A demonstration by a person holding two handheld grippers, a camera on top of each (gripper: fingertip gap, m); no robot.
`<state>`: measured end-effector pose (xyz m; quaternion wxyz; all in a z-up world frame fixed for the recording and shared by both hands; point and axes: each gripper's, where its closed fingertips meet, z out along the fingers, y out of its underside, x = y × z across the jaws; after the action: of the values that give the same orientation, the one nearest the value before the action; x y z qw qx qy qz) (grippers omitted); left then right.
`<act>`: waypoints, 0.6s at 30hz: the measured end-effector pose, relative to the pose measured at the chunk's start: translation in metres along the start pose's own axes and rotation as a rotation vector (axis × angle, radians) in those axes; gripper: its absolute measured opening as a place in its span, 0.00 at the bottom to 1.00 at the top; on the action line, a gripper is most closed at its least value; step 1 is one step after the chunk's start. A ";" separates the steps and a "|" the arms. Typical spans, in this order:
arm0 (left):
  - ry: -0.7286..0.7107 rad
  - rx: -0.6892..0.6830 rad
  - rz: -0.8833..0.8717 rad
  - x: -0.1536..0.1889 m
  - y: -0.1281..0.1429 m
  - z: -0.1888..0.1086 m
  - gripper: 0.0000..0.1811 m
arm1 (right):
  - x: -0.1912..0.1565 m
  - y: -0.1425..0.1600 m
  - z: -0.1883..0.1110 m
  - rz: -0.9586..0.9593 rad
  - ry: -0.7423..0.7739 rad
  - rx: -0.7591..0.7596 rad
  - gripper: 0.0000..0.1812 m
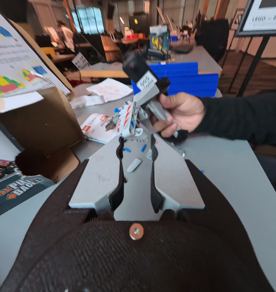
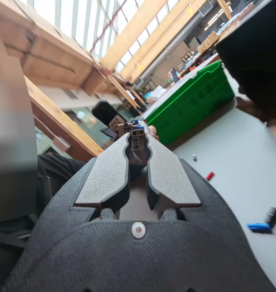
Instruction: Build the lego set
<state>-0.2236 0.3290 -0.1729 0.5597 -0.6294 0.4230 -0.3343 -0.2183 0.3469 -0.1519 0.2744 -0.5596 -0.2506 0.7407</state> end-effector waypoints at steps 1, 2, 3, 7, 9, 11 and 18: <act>-0.023 0.036 -0.004 -0.003 -0.006 -0.003 0.16 | -0.002 0.000 0.003 0.046 -0.032 0.030 0.07; -0.041 0.076 -0.019 -0.007 -0.013 -0.006 0.14 | -0.004 0.000 0.006 0.069 -0.056 0.051 0.07; -0.046 0.123 -0.047 -0.009 -0.019 -0.010 0.12 | -0.005 0.001 0.010 0.080 -0.076 0.068 0.07; -0.047 0.204 -0.166 -0.017 -0.028 -0.015 0.11 | -0.003 0.009 0.018 0.102 -0.092 0.077 0.07; -0.024 0.228 -0.199 -0.018 -0.030 -0.018 0.11 | -0.005 0.013 0.022 0.102 -0.101 0.063 0.07; -0.005 0.234 -0.211 -0.017 -0.030 -0.020 0.11 | -0.004 0.015 0.024 0.084 -0.089 0.044 0.07; -0.053 0.134 -0.191 -0.021 -0.018 -0.016 0.07 | 0.017 0.012 0.008 -0.197 0.225 -0.106 0.09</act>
<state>-0.2438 0.3411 -0.1514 0.5772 -0.6365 0.3229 -0.3969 -0.2311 0.3491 -0.1698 0.3422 -0.6255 -0.3109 0.6284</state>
